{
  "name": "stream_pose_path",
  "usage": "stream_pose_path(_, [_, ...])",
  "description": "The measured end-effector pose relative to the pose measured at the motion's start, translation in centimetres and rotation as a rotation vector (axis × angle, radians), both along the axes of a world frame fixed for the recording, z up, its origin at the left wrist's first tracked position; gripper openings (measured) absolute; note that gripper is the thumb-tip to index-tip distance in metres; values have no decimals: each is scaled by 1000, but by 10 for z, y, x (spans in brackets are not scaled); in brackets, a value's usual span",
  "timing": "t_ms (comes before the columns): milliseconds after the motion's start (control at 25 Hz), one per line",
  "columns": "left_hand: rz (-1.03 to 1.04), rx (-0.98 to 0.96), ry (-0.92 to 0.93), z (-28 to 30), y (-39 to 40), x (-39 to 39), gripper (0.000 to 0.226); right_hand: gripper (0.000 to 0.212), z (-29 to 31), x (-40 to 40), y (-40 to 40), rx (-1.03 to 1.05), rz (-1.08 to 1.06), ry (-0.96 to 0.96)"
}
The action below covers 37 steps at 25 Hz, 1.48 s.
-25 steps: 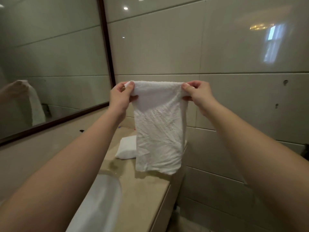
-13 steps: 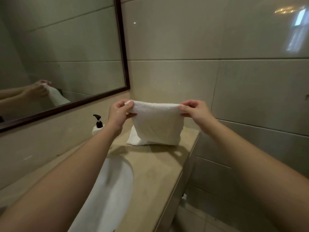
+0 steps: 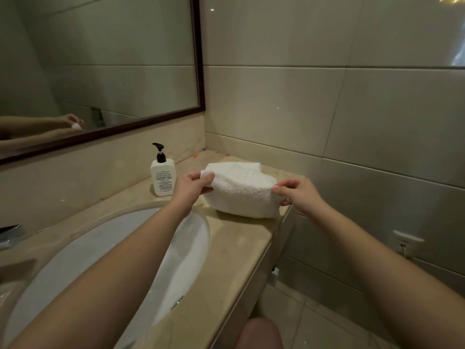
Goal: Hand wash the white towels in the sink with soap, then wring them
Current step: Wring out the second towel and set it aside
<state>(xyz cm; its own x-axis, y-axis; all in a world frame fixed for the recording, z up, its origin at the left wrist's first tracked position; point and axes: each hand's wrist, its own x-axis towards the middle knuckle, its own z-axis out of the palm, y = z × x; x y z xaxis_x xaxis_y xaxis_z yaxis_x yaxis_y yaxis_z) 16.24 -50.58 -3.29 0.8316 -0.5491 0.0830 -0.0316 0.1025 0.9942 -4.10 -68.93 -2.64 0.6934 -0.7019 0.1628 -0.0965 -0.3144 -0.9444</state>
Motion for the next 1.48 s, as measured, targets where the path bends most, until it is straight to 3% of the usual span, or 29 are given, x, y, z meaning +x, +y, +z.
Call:
stream_pose_path(160, [-22,71,6,-15,-17,14,25,8,-14,13,-12,-47,-83,40])
stream_pose_path(360, [91,224,-339,-11,-64,34,25,14,-23,45,-42,-190,-234,143])
stream_pose_path(560, [121,312,-410,-11,-120,75,29,14,-26,79,-87,-150,-297,167])
stream_pose_path(1000, [114,539,-315,-43,-173,113,30,16,-61,119,-136,-54,-358,238])
stream_pose_path(1160, [128,616,-311,-43,-162,101,34,43,-71,114,-136,25,-380,238])
stream_pose_path(1320, [145,739,-319,-45,-138,89,58,68,-68,97,-123,122,-327,377])
stream_pose_path(1480, [-62,810,-58,-42,-120,69,75,81,-55,90,-100,320,-206,382])
